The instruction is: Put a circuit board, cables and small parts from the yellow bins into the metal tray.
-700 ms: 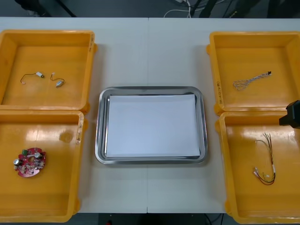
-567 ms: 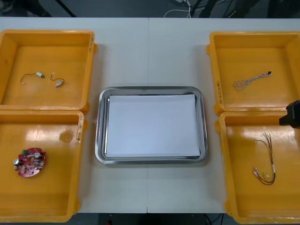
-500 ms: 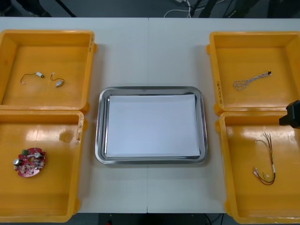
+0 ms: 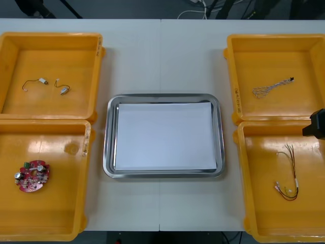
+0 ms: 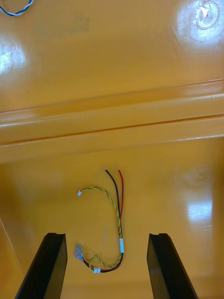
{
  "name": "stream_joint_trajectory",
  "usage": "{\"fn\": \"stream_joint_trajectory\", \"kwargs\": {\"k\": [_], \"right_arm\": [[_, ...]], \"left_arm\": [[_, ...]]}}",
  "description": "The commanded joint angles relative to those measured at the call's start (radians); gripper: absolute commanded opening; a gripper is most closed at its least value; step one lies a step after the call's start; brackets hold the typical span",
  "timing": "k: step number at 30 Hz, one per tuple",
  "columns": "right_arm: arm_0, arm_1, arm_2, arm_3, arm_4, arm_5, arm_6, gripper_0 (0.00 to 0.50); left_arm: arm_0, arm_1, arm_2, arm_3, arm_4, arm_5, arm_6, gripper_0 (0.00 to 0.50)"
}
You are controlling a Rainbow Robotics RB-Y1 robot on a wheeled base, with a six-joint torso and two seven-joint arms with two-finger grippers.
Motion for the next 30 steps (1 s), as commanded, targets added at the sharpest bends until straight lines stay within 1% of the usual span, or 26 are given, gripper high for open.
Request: {"fn": "stream_joint_trajectory", "kwargs": {"k": [1, 30], "right_arm": [[0.009, 0.006, -0.031, -0.033, -0.008, -0.008, 0.004, 0.5], [0.009, 0.006, -0.031, -0.033, -0.008, -0.008, 0.004, 0.5]], "left_arm": [[0.016, 0.013, 0.029, -0.017, -0.008, 0.0, -0.036, 0.5], [0.016, 0.013, 0.029, -0.017, -0.008, 0.0, -0.036, 0.5]]}}
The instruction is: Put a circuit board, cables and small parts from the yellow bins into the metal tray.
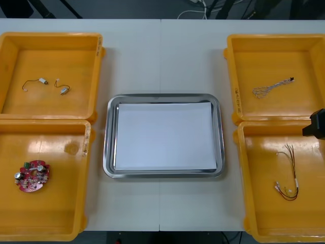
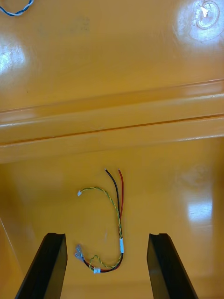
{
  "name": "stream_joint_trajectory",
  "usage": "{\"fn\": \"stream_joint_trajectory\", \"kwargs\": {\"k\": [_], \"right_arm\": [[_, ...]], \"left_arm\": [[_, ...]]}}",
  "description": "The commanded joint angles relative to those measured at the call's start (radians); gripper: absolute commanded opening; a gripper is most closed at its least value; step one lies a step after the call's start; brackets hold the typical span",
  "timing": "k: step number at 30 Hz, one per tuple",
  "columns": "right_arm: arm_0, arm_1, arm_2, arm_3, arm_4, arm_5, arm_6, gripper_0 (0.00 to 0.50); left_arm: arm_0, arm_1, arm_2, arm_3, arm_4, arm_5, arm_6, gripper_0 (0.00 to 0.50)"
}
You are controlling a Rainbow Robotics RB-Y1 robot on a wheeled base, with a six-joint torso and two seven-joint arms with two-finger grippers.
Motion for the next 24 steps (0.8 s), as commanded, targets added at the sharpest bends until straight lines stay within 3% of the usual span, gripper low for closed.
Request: {"fn": "stream_joint_trajectory", "kwargs": {"k": [1, 24], "right_arm": [[0.009, 0.006, -0.031, -0.033, -0.008, -0.008, 0.004, 0.5], [0.009, 0.006, -0.031, -0.033, -0.008, -0.008, 0.004, 0.5]], "left_arm": [[0.016, 0.013, 0.029, -0.017, -0.008, 0.0, -0.036, 0.5], [0.016, 0.013, 0.029, -0.017, -0.008, 0.0, -0.036, 0.5]]}}
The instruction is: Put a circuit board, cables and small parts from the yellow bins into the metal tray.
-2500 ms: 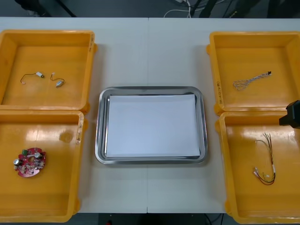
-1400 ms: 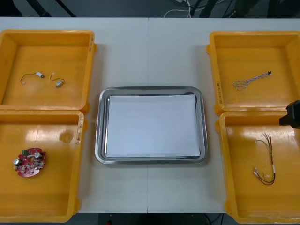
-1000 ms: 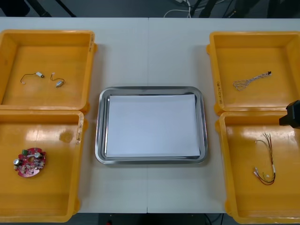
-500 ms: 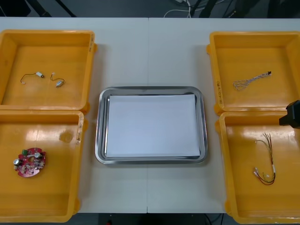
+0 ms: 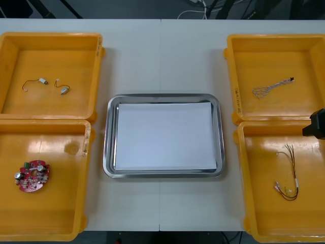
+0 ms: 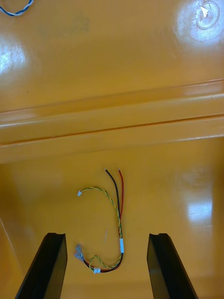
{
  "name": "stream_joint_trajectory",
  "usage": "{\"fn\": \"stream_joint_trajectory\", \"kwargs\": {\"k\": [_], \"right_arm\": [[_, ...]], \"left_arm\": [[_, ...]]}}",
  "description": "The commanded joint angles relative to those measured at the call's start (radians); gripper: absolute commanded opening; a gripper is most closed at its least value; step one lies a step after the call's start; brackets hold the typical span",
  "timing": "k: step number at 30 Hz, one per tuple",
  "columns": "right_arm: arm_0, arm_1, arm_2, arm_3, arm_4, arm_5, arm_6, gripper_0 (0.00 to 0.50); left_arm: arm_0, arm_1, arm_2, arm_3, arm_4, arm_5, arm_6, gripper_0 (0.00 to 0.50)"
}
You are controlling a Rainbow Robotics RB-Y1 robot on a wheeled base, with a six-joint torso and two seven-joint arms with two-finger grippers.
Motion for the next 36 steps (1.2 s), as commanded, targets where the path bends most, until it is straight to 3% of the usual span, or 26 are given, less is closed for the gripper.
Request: {"fn": "stream_joint_trajectory", "kwargs": {"k": [1, 36], "right_arm": [[0.009, 0.006, -0.031, -0.033, -0.008, -0.008, 0.004, 0.5], [0.009, 0.006, -0.031, -0.033, -0.008, -0.008, 0.004, 0.5]], "left_arm": [[0.016, 0.013, 0.029, -0.017, -0.008, 0.0, -0.036, 0.5], [0.016, 0.013, 0.029, -0.017, -0.008, 0.0, -0.036, 0.5]]}}
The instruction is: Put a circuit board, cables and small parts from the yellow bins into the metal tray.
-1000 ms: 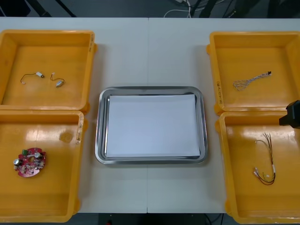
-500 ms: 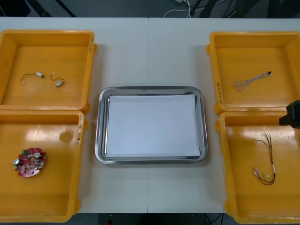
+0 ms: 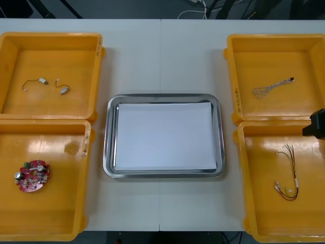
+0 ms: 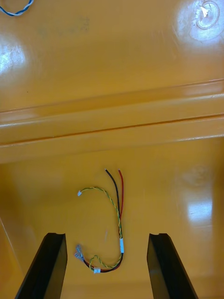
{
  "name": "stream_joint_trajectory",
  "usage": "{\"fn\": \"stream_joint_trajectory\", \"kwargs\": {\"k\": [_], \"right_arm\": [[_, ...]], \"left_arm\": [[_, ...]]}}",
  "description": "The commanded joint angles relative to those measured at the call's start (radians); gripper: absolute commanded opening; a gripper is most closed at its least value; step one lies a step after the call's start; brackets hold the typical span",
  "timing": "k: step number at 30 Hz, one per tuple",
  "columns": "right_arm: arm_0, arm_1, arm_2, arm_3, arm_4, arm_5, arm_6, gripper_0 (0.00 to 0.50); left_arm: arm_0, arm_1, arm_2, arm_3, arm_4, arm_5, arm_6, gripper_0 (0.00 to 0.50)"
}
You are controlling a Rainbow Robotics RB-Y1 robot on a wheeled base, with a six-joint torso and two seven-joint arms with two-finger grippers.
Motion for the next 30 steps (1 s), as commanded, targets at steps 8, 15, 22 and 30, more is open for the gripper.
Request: {"fn": "stream_joint_trajectory", "kwargs": {"k": [8, 15, 22, 30], "right_arm": [[0.009, 0.006, -0.031, -0.033, -0.008, -0.008, 0.004, 0.5], [0.009, 0.006, -0.031, -0.033, -0.008, -0.008, 0.004, 0.5], [0.009, 0.006, -0.031, -0.033, -0.008, -0.008, 0.004, 0.5], [0.009, 0.006, -0.031, -0.033, -0.008, -0.008, 0.004, 0.5]], "left_arm": [[0.016, 0.013, 0.029, -0.017, -0.008, 0.0, -0.036, 0.5], [0.016, 0.013, 0.029, -0.017, -0.008, 0.0, -0.036, 0.5], [0.016, 0.013, 0.029, -0.017, -0.008, 0.0, -0.036, 0.5], [0.016, 0.013, 0.029, -0.017, -0.008, 0.0, -0.036, 0.5]]}}
